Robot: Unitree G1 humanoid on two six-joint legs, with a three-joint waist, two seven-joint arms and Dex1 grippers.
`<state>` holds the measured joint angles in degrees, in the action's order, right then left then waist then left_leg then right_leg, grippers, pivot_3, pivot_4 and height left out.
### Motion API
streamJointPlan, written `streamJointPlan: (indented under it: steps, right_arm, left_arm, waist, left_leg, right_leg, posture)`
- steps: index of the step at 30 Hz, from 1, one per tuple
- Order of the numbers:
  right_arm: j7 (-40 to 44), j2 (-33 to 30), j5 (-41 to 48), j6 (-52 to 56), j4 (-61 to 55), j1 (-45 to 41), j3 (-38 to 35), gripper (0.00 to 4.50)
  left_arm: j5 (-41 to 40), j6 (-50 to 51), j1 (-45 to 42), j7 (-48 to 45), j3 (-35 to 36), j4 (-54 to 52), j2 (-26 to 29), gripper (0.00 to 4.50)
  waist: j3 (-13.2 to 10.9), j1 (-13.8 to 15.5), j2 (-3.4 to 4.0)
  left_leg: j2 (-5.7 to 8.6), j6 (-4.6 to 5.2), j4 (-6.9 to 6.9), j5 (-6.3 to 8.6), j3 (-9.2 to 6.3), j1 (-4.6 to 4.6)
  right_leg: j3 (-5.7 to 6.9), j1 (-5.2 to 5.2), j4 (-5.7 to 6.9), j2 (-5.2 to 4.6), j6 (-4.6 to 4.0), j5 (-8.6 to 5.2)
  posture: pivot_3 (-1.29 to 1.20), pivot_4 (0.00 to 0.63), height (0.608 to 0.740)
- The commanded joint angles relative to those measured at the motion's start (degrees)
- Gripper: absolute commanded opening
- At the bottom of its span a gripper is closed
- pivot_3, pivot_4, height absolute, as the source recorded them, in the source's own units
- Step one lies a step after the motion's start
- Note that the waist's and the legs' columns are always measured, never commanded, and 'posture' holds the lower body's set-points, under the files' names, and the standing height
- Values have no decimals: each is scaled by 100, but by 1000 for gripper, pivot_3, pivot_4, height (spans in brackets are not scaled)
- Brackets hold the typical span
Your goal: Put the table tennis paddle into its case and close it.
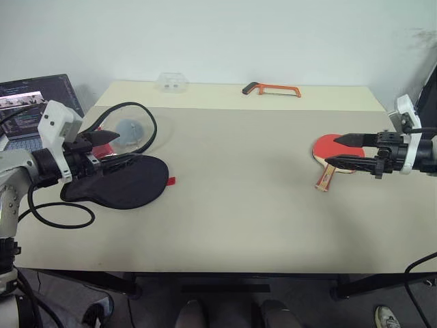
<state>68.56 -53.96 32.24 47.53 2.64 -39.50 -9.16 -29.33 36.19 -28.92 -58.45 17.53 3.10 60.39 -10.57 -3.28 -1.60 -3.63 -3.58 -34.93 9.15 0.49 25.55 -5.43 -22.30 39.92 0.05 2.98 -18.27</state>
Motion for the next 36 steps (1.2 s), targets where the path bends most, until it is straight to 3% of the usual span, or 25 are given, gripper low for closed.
streamJointPlan:
  steps: [1,7,13,22,26,36]
  right_arm:
    - [-87,18,197,-158,-145,-116,-329,4467]
    - [-255,75,258,-135,-244,-115,-292,4467]
    - [-311,-52,383,18,-382,-49,-365,4467]
    - [-367,-64,448,160,-480,-8,-178,4467]
    - [-453,-97,436,367,-714,106,-69,4467]
    - [-644,-126,382,460,-729,69,-91,4467]
  left_arm:
    - [-27,-11,-403,-82,19,34,197,4500]
    - [432,-343,-998,178,-307,799,-25,4500]
    - [879,-376,-1179,604,-287,2031,88,4500]
    - [1000,-329,242,-290,-197,2060,673,4500]
    - [1439,-995,443,-249,-495,2567,644,4500]
    - [2822,-2392,-1023,169,-1750,4694,-78,4500]
  waist:
    - [0,1,0]
    - [0,1,0]
    - [0,-6,0]
    - [0,-11,0]
    - [0,4,0]
    - [3,59,-5]
  left_leg:
    - [0,0,0,0,1,0]
    - [0,0,-2,0,1,-1]
    - [-2,0,-1,0,1,0]
    - [-4,0,0,0,1,0]
    - [-4,1,-1,0,-1,-1]
    - [-1,1,-6,-1,4,1]
  right_leg:
    - [-1,0,0,0,0,0]
    - [-1,0,3,2,0,0]
    - [-1,-1,5,4,-1,0]
    - [2,-3,7,1,-3,0]
    - [5,-3,10,0,-4,-1]
    - [3,-2,9,-1,-3,0]
  posture:
    - [0,150,740]
    - [0,150,740]
    - [0,150,740]
    - [0,150,740]
    - [0,150,740]
    - [0,150,740]
